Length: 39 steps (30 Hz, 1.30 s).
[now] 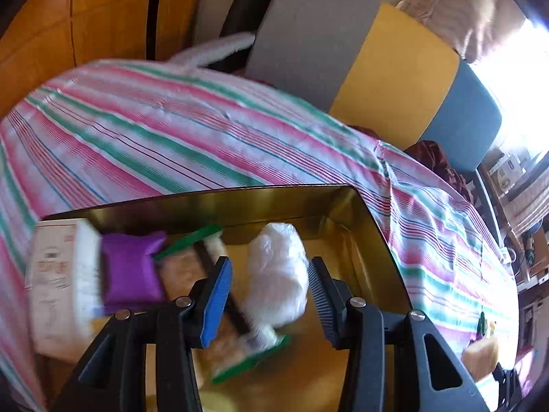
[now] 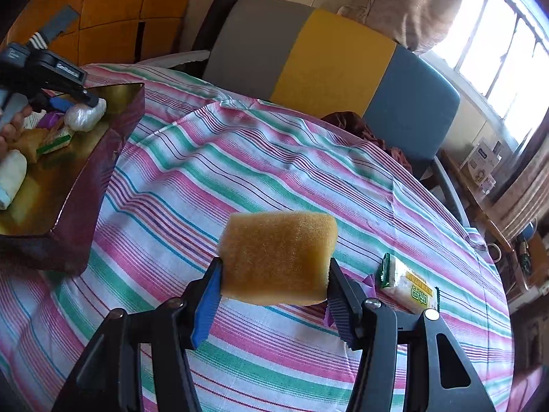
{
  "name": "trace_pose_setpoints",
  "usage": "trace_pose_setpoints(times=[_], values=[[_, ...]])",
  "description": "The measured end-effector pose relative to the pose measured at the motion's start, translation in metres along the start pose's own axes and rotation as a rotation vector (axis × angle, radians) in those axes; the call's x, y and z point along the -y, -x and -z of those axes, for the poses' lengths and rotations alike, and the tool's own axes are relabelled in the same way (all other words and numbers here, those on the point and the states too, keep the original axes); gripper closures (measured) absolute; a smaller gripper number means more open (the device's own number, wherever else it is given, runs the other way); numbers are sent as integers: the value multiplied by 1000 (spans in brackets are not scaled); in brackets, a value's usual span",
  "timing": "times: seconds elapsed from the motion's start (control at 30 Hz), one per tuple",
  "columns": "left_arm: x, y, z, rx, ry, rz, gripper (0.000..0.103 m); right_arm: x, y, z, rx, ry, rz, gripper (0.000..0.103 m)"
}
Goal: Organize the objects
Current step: 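Lower the white bundle into the gold tray, open left tool, while right tool holds sponge, then carry the yellow sponge into the gold tray and open the right tool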
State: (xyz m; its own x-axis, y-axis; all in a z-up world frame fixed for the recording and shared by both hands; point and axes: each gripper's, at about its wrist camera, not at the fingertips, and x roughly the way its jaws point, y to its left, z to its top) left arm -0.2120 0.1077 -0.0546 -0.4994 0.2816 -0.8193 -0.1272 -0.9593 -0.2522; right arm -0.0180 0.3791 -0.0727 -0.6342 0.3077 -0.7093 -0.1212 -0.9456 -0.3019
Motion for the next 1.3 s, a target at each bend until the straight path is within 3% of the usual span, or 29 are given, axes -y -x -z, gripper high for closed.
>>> trace_pose_setpoints(times=[0.2,0.47,0.77,0.93,1.13,1.3], values=[[-2,57,35,78,-72,-17,56,6,4,-2,9,-42,-30,45],[-22,104,92,119,-115,-44,56,4,33,-30,73,-146,-170,45],[-54,127,115,144,-69,-54,56,-98,59,-91,135,-39,-418,45],[-72,131,121,143,-27,-45,56,-160,32,-115,39,6,-492,44],[-90,128,126,133,22,-36,56,-220,-19,-121,-169,52,-523,39],[-96,128,129,131,33,-37,56,-230,-26,-112,-198,31,-589,37]])
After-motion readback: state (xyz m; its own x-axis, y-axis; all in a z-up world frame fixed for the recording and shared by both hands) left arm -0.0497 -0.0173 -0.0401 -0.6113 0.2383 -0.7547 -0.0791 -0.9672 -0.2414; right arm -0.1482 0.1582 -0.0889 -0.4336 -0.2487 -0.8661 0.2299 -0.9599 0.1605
